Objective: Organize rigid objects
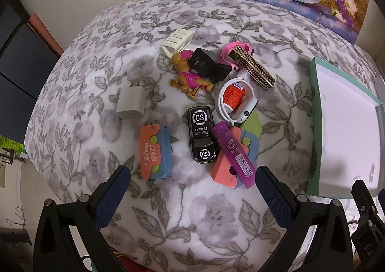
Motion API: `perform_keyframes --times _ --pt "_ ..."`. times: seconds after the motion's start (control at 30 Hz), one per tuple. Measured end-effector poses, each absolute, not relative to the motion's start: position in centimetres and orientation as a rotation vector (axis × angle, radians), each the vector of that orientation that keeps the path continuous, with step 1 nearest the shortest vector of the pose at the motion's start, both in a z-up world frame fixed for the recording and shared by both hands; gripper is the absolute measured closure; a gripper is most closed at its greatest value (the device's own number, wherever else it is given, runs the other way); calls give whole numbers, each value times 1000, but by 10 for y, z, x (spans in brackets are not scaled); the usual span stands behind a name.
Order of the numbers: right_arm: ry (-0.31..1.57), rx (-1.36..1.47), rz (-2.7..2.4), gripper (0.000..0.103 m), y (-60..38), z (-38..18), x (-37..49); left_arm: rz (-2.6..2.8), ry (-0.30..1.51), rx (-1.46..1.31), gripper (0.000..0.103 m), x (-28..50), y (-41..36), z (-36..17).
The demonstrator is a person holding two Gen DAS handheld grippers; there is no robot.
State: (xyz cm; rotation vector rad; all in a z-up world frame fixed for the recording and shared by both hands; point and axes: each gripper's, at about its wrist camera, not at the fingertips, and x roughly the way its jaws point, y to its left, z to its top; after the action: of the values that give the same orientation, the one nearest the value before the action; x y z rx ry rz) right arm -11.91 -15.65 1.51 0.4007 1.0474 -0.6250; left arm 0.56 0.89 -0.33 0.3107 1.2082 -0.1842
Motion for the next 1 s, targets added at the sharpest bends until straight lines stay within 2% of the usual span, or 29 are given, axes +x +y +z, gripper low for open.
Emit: perform_keyframes --times 1.0 --pt "1068 389 -626 0 -154 10 -116 -201 1214 275 0 8 12 -1"
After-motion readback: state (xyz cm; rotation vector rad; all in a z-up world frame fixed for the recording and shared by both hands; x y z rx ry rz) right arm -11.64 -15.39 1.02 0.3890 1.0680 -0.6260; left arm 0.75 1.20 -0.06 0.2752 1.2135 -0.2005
